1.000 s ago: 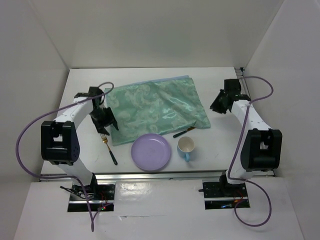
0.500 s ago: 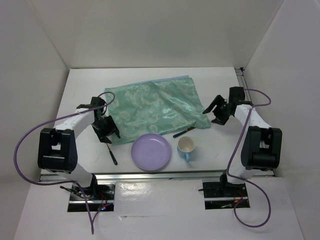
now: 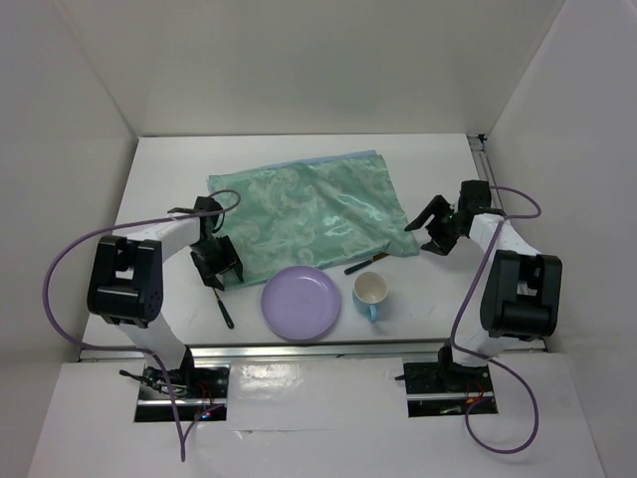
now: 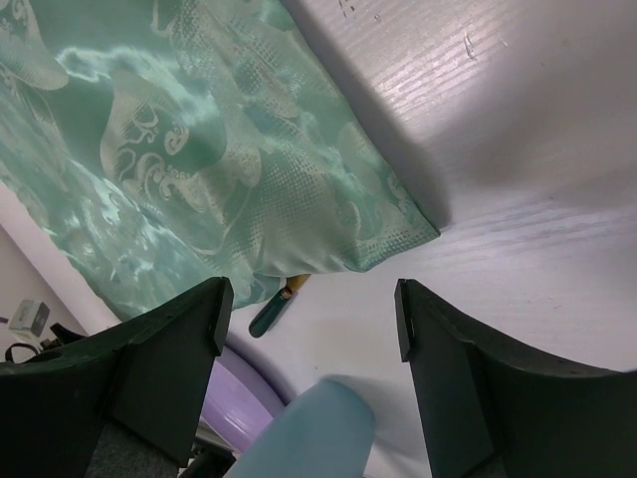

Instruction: Set the dinner table for one person

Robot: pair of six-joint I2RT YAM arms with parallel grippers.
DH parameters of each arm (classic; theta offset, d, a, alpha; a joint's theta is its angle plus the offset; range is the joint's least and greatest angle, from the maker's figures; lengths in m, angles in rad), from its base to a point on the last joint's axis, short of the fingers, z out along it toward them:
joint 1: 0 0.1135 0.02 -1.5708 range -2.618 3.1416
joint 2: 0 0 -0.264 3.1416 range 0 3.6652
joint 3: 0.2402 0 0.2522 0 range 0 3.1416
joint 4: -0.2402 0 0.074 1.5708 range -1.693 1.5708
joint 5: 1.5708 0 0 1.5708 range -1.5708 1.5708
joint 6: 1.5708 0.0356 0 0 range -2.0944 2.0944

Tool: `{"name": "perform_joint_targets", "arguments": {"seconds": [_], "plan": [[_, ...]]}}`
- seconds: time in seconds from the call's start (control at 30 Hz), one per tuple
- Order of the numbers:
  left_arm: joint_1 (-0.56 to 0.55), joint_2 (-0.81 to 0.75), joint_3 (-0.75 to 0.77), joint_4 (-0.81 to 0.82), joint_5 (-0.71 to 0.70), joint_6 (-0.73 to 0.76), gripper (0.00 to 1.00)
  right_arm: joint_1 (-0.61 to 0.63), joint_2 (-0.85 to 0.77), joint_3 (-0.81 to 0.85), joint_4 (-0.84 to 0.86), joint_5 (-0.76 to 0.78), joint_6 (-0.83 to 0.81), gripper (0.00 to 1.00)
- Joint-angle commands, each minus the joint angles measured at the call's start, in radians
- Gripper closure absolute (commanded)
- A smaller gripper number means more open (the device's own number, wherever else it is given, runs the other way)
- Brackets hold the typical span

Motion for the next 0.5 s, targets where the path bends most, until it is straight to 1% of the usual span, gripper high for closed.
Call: {"name": "perform_joint_targets", "arguments": {"seconds": [0.0,0.1,0.13,0.17,0.2,0.23,0.27,0.3,0.37,0.47], "plan": [[-0.009,0.031,0.027,0.014,-0.02,-0.022,0.32,-0.01,0.002,-0.026,0.058,-0.035,0.019,0.22],[-0.029,0.086,0.07,0.014,-0.039,-0.022,0.32,-0.019,0.02,-0.039,0.067,-0.026,0.04,0.2],[-0.029,0.097,0.079,0.005,-0.04,-0.022,0.35,-0.019,0.02,-0.039,0.077,-0.026,0.04,0.17],[-0.04,0.106,0.09,0.005,-0.04,-0.022,0.42,-0.019,0.02,-0.049,0.078,-0.017,0.063,0.17],[-0.04,0.107,0.09,0.005,-0.04,-0.022,0.53,-0.019,0.029,-0.063,0.09,-0.006,0.072,0.17],[-0.04,0.116,0.107,0.005,-0.03,-0.022,0.8,-0.019,0.029,-0.063,0.1,-0.006,0.082,0.17],[-0.04,0.116,0.131,-0.007,-0.03,-0.022,0.92,-0.019,0.029,-0.074,0.101,0.006,0.092,0.17],[-0.04,0.116,0.148,-0.017,-0.03,-0.022,1.0,-0.019,0.038,-0.085,0.101,0.031,0.112,0.17],[-0.04,0.107,0.201,-0.027,-0.03,-0.022,1.0,-0.019,0.038,-0.103,0.101,0.031,0.135,0.17],[-0.04,0.096,0.263,-0.079,-0.03,-0.012,1.0,-0.019,0.038,-0.146,0.153,0.016,0.17,0.18]]}}
